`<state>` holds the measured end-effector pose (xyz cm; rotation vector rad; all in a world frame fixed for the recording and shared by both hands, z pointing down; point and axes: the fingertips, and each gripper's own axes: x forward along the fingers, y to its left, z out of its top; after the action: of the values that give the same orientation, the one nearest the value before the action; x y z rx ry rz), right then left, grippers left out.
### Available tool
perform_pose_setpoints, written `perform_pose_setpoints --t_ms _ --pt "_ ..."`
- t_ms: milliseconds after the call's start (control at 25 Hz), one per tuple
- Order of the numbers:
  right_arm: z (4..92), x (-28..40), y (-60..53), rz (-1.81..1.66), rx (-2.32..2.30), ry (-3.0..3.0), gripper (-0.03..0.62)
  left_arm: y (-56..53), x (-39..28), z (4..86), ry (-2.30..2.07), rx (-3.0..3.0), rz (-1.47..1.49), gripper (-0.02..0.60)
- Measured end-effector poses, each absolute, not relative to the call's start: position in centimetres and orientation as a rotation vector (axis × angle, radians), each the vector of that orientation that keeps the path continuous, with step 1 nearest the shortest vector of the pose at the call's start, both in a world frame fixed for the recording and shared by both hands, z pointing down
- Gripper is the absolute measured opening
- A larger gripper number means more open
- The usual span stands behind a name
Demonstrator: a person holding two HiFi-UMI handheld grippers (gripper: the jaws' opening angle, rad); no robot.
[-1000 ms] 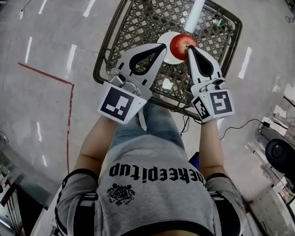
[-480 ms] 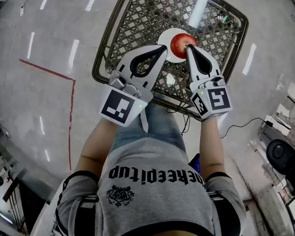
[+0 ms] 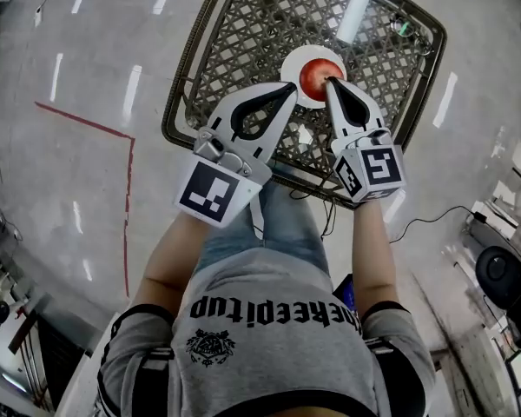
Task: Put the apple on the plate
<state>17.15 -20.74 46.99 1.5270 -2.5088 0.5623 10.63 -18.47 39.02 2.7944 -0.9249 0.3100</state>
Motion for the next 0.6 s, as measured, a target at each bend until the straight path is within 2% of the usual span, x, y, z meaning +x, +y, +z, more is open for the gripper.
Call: perform_pose_setpoints --t_ms 600 --pt "51.9 16.9 -20.7 0.648 1.514 -2.452 0.012 -18.5 10.7 41.6 -0.909 2.762 0.349 0.018"
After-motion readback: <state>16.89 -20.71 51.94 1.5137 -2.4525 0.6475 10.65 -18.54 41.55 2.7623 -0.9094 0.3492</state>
